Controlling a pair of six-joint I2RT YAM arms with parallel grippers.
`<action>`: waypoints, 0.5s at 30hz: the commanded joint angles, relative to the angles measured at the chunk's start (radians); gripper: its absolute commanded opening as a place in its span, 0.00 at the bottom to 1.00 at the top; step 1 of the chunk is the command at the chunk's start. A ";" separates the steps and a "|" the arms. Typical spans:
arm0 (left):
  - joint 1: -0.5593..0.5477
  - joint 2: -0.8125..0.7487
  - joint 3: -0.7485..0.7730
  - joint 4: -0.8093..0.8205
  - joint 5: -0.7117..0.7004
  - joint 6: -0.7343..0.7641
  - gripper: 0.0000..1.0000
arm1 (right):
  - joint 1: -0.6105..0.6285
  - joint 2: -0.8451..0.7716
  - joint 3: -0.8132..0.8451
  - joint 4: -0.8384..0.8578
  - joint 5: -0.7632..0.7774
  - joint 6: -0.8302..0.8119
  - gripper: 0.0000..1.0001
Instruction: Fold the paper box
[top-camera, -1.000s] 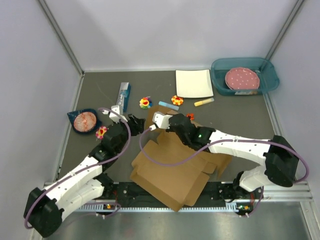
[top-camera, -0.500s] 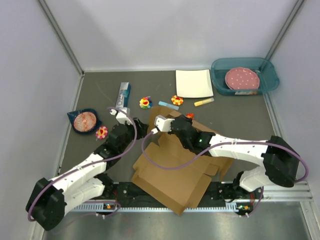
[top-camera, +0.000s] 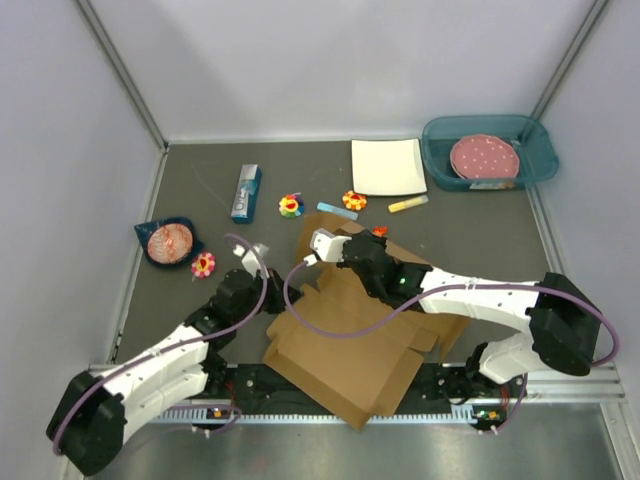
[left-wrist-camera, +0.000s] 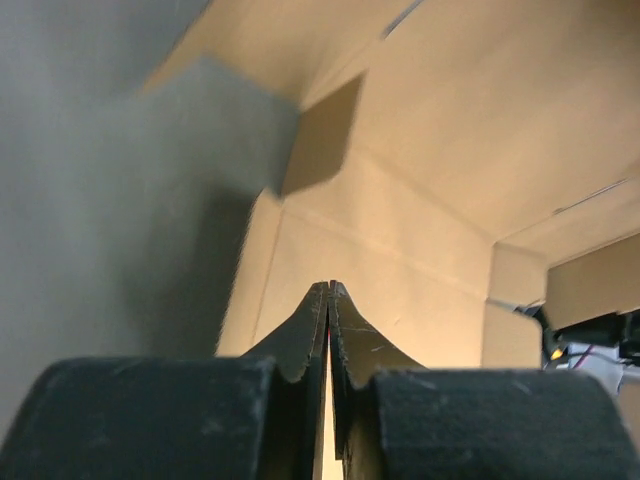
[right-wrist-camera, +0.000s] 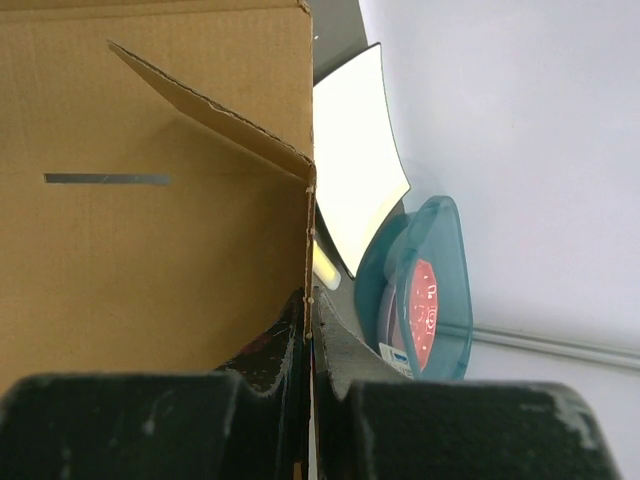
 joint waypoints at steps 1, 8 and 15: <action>-0.013 0.092 -0.059 0.120 0.094 -0.067 0.03 | 0.011 -0.031 0.048 -0.008 0.010 0.024 0.00; -0.013 0.155 -0.082 0.077 -0.019 -0.055 0.01 | 0.009 -0.038 0.040 -0.012 0.007 0.034 0.00; -0.013 0.291 -0.047 -0.049 -0.274 -0.102 0.02 | 0.014 -0.051 0.023 -0.016 0.007 0.057 0.00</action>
